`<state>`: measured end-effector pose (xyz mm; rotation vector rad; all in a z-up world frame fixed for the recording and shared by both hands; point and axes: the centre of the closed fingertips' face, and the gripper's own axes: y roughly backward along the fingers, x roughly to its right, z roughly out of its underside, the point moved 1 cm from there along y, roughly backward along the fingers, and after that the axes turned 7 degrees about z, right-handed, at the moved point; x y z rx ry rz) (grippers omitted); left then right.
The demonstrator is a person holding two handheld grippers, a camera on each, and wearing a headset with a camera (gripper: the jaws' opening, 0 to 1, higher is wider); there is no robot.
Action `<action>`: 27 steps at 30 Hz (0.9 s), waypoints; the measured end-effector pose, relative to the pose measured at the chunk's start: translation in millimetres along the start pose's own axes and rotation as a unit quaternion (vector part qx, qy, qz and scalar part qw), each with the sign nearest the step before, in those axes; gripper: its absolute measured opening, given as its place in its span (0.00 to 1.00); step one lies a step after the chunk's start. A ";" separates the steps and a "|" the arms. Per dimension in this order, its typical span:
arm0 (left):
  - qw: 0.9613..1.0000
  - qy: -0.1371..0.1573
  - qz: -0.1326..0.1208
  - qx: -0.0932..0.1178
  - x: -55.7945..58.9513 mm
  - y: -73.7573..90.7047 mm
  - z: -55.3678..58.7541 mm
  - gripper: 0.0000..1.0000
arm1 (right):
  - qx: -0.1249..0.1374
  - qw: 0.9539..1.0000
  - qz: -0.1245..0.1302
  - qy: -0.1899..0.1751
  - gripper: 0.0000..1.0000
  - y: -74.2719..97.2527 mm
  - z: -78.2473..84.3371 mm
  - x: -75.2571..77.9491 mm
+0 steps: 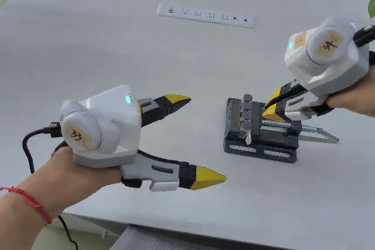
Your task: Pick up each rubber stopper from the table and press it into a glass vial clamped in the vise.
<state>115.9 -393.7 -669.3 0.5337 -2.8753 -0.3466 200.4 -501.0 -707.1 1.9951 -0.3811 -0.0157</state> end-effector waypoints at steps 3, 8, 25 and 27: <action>1.000 -0.002 -0.003 -0.003 1.1 0.7 -1.0 0.90 | 0.016 1.000 0.012 -0.016 0.08 13.8 7.5 -0.5; 1.000 -0.006 -0.007 -0.008 1.0 1.9 -1.6 0.93 | 0.038 0.998 0.031 -0.046 0.11 33.6 26.5 1.5; 0.999 -0.014 -0.018 -0.041 -3.9 7.5 11.5 0.99 | 0.160 0.969 0.078 -0.169 0.34 59.9 86.8 -14.1; 0.999 -0.013 -0.020 -0.042 -4.6 8.1 12.4 0.99 | 0.178 0.963 0.085 -0.181 0.38 61.0 91.4 -13.8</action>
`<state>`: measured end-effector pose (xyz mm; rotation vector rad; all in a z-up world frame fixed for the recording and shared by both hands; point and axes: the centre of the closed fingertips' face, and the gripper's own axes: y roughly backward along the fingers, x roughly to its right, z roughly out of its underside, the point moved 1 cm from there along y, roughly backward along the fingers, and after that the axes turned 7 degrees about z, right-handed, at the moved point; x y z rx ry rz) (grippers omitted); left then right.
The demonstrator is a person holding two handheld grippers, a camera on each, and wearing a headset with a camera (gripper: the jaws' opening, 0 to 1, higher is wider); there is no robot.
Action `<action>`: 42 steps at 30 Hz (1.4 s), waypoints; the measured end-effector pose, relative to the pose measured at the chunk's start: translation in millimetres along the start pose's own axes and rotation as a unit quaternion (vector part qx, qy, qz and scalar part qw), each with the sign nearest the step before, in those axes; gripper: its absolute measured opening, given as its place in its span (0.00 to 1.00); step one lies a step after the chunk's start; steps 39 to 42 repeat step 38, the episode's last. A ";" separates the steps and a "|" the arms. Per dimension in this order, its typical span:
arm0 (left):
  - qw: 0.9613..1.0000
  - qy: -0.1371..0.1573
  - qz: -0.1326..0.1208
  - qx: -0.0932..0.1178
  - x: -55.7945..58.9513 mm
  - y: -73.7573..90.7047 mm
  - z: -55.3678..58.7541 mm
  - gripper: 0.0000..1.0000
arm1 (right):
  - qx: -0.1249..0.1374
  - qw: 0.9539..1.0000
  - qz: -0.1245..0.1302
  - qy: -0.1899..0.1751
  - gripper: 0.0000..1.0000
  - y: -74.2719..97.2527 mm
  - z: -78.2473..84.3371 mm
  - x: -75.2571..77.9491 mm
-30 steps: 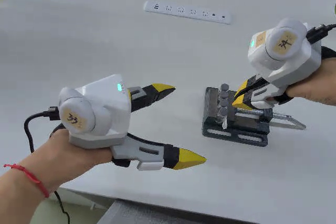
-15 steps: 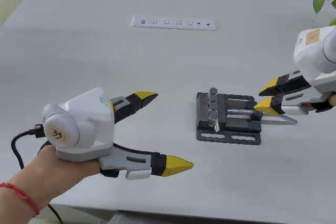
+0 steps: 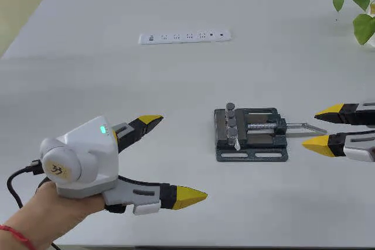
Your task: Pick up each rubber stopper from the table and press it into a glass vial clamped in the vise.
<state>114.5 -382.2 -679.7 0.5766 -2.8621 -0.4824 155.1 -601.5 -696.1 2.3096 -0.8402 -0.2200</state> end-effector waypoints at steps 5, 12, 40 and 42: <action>1.000 -0.002 -0.003 -0.009 0.0 0.7 4.3 0.99 | 0.027 0.999 0.005 -0.018 0.53 8.5 12.0 -2.8; 1.000 -0.002 -0.011 -0.012 -1.6 -0.1 8.5 0.99 | 0.065 0.997 -0.003 -0.029 0.69 11.5 19.4 -12.9; 0.999 0.011 -0.044 -0.014 -25.3 -1.4 27.8 0.99 | 0.082 0.996 0.007 -0.037 0.81 -5.1 20.4 -10.1; 0.999 0.011 -0.044 -0.014 -25.3 -1.4 27.8 0.99 | 0.082 0.996 0.007 -0.037 0.81 -5.1 20.4 -10.1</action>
